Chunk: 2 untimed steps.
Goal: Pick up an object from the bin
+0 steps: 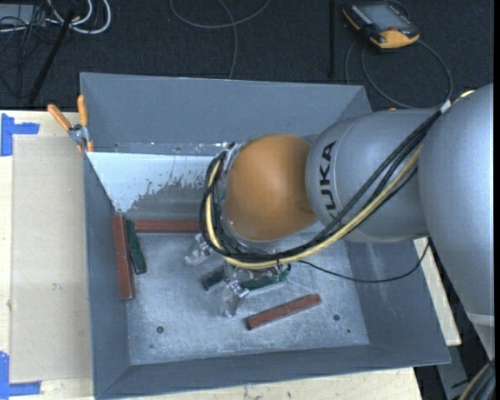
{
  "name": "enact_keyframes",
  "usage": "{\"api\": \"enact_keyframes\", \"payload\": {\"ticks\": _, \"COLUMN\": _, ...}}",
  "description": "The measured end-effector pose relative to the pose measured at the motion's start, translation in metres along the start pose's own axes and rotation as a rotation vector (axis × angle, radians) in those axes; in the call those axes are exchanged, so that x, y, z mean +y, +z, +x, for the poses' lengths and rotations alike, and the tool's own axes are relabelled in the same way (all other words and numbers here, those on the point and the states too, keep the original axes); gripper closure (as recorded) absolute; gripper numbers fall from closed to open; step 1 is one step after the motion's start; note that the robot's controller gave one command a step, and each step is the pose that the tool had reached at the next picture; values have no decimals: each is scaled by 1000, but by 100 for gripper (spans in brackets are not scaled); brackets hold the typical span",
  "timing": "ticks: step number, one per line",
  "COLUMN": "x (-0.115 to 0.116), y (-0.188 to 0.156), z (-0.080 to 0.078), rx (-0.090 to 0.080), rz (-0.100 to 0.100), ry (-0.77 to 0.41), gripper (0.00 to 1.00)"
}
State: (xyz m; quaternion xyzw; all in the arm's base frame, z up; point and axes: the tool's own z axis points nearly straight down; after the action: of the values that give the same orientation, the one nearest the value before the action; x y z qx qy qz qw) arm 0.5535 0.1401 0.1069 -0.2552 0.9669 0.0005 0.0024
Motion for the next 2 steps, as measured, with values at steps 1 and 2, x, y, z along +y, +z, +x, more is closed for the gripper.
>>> {"api": "enact_keyframes", "payload": {"ticks": 1, "x": -19, "y": 31, "z": 10, "rx": -12, "rz": 0, "ry": -151, "gripper": 100}}
{"api": "enact_keyframes", "payload": {"ticks": 2, "x": -19, "y": 31, "z": 10, "rx": -12, "rz": 0, "ry": -150, "gripper": 100}}
